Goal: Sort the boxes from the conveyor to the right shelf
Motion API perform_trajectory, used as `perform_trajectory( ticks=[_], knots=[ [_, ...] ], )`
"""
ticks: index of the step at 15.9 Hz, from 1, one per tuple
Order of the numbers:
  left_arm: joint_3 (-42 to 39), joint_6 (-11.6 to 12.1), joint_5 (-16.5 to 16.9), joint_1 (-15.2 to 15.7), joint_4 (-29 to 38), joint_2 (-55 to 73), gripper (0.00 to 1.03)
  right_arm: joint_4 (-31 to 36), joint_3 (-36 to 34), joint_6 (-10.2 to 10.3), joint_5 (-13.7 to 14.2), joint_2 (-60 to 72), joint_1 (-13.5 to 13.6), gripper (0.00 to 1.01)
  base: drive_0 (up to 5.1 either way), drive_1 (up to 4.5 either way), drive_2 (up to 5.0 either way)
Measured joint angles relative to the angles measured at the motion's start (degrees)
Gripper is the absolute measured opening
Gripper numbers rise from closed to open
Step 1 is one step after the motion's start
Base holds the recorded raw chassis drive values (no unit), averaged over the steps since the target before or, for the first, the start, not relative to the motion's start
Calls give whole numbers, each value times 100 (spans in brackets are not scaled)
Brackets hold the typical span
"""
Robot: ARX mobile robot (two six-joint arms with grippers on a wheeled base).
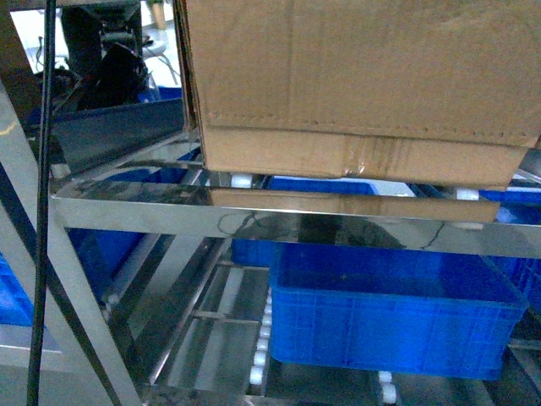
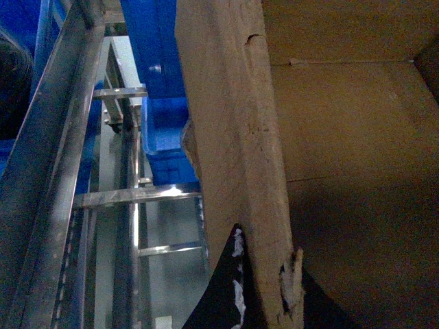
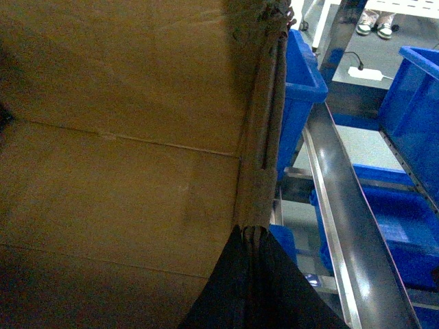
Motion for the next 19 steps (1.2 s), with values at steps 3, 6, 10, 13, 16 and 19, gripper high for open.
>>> perform_trajectory(
  ticks=[3, 6, 10, 13, 16, 19],
  knots=[
    [334, -4, -9, 15, -83, 216, 4, -17, 85, 63, 20, 52, -9, 3, 0, 0, 0],
    [385, 7, 251, 9, 105, 238, 34, 223, 66, 94, -46, 66, 35, 36, 0, 0, 0],
    [428, -59, 365, -17, 407, 238, 70, 629, 72, 372, 4, 66, 184, 73, 0, 0, 0],
    [463, -94, 468, -22, 584, 249, 98, 811, 125, 409, 90, 66, 179, 100, 0, 0, 0],
    [264, -22, 426, -28, 1115, 212, 98, 1250, -175, 367, 256, -11, 179, 98, 0, 0, 0],
    [-675, 57, 345, -57, 1799, -439, 98, 1971, -1045, 293, 382, -570, 181, 98, 0, 0, 0]
  ],
)
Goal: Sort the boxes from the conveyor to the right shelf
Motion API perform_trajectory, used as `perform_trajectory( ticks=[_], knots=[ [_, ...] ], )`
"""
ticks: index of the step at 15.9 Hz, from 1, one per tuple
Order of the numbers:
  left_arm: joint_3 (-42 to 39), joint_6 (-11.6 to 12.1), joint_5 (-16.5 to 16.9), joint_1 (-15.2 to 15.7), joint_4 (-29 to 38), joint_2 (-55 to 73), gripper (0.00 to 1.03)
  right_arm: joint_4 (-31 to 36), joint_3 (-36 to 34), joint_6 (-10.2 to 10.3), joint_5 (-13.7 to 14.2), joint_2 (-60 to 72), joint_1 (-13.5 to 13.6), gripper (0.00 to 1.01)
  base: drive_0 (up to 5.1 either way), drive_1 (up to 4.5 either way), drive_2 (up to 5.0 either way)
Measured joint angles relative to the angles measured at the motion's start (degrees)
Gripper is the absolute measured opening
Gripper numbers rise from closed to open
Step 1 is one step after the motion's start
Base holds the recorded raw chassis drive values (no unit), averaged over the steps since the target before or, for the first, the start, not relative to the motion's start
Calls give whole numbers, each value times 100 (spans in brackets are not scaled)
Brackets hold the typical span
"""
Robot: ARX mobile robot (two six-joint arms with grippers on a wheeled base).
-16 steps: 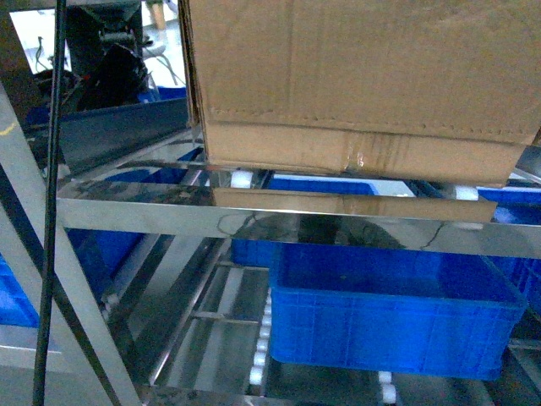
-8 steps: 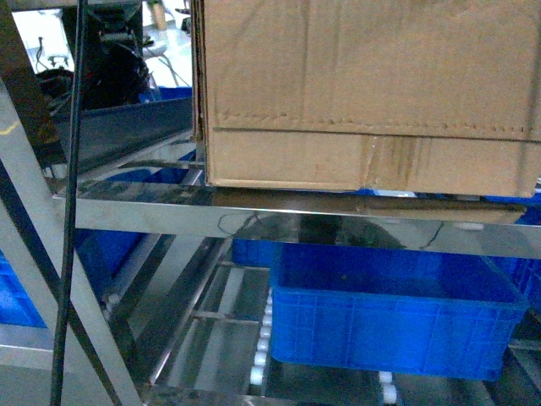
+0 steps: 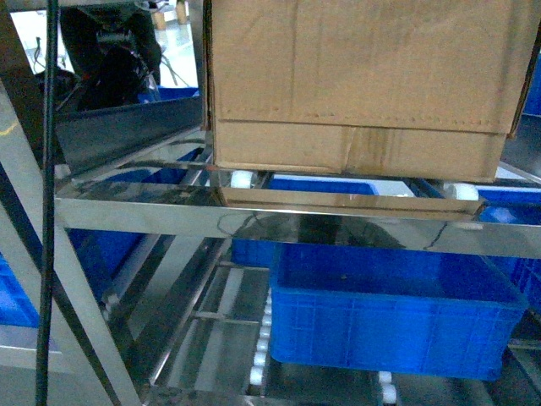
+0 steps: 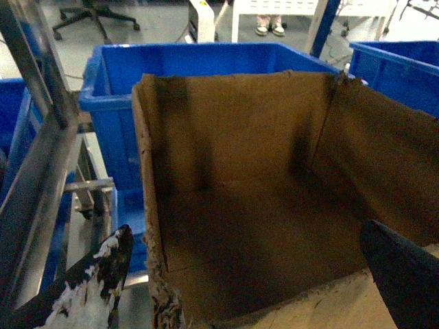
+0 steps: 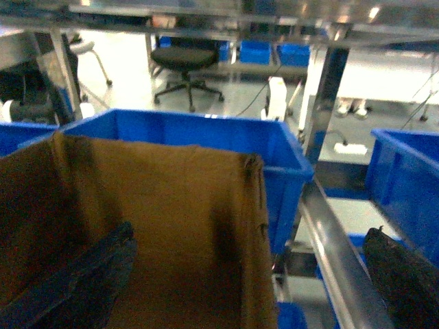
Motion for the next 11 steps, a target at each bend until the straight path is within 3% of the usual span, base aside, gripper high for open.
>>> perform_trajectory(
  ticks=[1, 6, 8, 10, 11],
  knots=[
    [-350, 50, -85, -55, 343, -199, 98, 455, -354, -155, 151, -221, 46, 98, 0, 0, 0],
    [-1751, 208, -260, -337, 1071, -776, 98, 1464, -1878, -297, 262, -970, 232, 98, 0, 0, 0],
    [-2448, 205, -332, -350, 1528, -1285, 98, 2210, -2507, -487, 446, -1447, 304, 98, 0, 0, 0],
    [-3519, 317, -505, -378, 2343, -2173, 98, 2691, -3309, -415, 647, -2258, 291, 98, 0, 0, 0],
    [-4256, 433, -638, -345, 2610, -2874, 98, 2621, -3875, -358, 669, -2865, 291, 98, 0, 0, 0]
  ],
)
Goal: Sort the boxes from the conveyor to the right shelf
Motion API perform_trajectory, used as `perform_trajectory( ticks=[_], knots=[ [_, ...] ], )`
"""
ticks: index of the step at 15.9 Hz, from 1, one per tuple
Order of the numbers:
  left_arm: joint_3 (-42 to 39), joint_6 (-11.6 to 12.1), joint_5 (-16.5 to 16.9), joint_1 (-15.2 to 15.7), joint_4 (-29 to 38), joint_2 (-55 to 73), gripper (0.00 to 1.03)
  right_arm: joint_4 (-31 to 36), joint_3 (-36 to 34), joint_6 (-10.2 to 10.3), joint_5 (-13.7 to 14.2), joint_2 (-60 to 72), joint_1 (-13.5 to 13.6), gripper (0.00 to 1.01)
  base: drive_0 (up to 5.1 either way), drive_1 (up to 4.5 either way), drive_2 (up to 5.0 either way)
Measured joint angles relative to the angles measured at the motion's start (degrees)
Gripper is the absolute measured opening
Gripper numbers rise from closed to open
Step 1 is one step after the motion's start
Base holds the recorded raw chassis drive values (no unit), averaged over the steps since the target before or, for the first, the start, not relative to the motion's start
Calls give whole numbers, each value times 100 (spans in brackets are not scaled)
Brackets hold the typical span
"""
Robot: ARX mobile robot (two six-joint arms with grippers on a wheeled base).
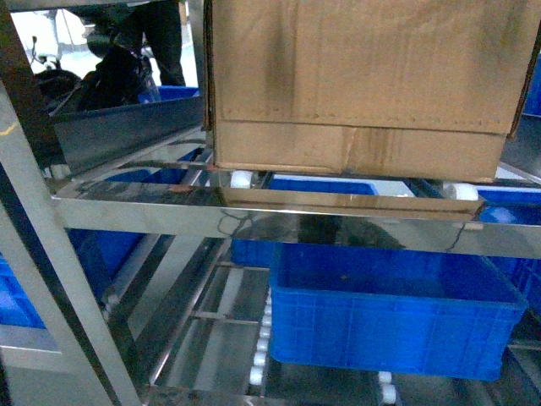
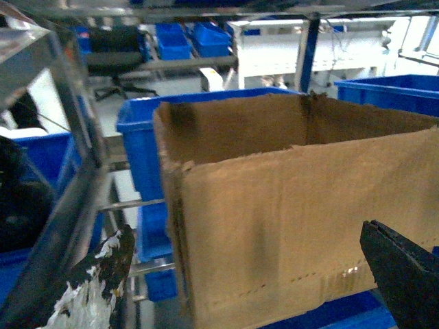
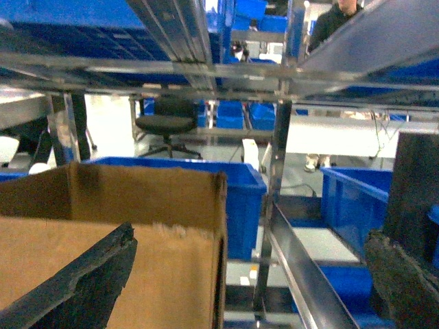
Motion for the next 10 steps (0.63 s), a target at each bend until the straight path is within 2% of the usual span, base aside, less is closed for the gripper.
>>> perform_trajectory(
  ticks=[1, 2, 4, 5, 7, 8, 9, 10],
  knots=[
    [-614, 46, -208, 48, -83, -732, 98, -382, -444, 76, 39, -619, 0, 98, 0, 0, 0],
    [-1220, 61, -529, 138, -474, -1611, 98, -1040, -752, 118, 9, -1366, 0, 98, 0, 0, 0],
    [-1805, 55, -1080, 232, -1379, -2889, 98, -2400, -839, 168, 63, -2743, -72, 98, 0, 0, 0],
    [-1803, 57, -1099, 229, -1281, -3051, 98, -2850, -839, 168, 219, -3128, -72, 98, 0, 0, 0],
    [-1808, 72, -1176, 219, -1182, -3040, 97, -2872, -844, 168, 234, -3132, -70, 98, 0, 0, 0],
    [-2135, 79, -1464, 240, -551, -3106, 86, -3145, -839, 190, -20, -3136, -142, 94, 0, 0, 0],
    [-2485, 83, -1458, 356, -308, -3298, 78, -3141, -1128, 192, -428, -3235, -273, 82, 0, 0, 0],
    [-2798, 81, -1438, 503, -216, -3510, 71, -3045, -1410, 195, -570, -3394, -330, 75, 0, 0, 0]
  ],
)
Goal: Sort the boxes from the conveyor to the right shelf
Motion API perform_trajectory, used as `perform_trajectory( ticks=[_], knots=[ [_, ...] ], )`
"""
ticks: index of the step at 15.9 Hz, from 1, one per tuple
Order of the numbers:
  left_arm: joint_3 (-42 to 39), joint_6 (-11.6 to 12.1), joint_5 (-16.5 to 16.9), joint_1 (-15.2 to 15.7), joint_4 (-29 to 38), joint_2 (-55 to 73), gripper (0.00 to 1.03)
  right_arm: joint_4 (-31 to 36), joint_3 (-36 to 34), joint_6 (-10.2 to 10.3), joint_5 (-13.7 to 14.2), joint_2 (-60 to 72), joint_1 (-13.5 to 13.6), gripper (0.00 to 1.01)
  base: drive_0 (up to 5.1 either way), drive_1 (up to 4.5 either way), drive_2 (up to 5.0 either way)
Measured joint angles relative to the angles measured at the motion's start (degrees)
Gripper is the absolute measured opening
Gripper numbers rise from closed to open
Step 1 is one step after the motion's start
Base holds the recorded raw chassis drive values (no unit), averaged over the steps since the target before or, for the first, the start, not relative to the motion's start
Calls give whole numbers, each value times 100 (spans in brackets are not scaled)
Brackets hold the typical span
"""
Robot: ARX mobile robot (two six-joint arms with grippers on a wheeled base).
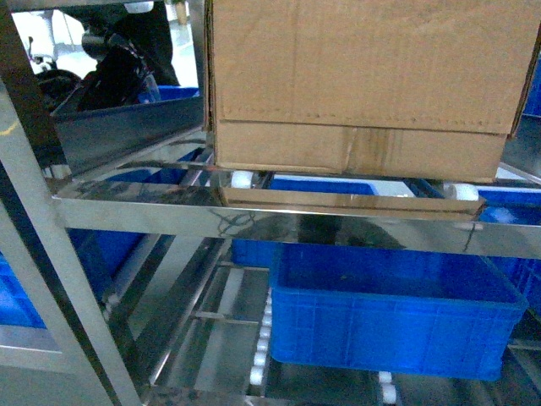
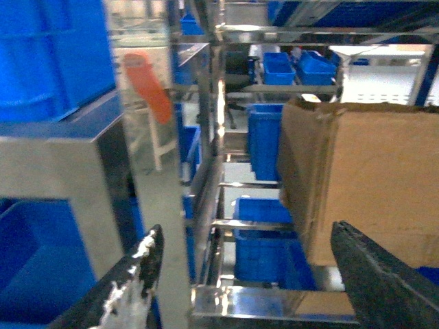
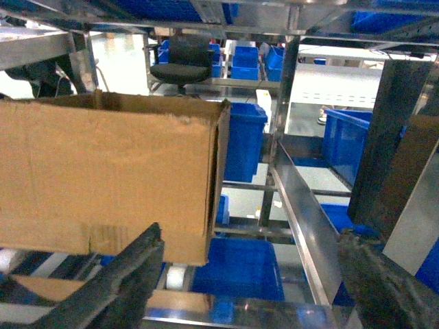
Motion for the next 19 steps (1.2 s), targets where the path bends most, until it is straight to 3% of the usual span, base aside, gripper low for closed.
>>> perform_trajectory(
  ticks=[1, 2, 3, 4, 6, 8, 10, 11, 19],
  knots=[
    [-459, 0, 133, 251, 195, -286, 56, 212, -496, 0, -127, -321, -92, 60, 0, 0, 0],
    [-876, 2, 396, 411, 330, -555, 40, 413, -918, 2, -485, -597, -321, 44, 0, 0, 0],
    [-1099, 2, 522, 498, 367, -695, 31, 483, -1156, 0, -654, -728, -584, 35, 0, 0, 0],
    [-1303, 0, 581, 601, 398, -826, 21, 542, -1381, 2, -629, -844, -686, 25, 0, 0, 0],
    [-1668, -11, 776, 807, 461, -1130, 1, 654, -1799, 0, -699, -1099, -627, 3, 0, 0, 0],
    [-1958, 9, 940, 964, 479, -1436, 2, 715, -2105, 4, -699, -1375, -638, 2, 0, 0, 0],
    [-2227, 26, 1519, 1512, 393, -1766, 2, 726, -2400, 4, -702, -1635, -638, 2, 0, 0, 0],
    [-2308, 22, 1488, 1633, 361, -1873, 2, 719, -2494, 4, -699, -1740, -638, 2, 0, 0, 0],
    [-2717, 28, 1582, 1578, -22, -2662, 2, 492, -2946, 4, -699, -2404, -638, 2, 0, 0, 0]
  ],
)
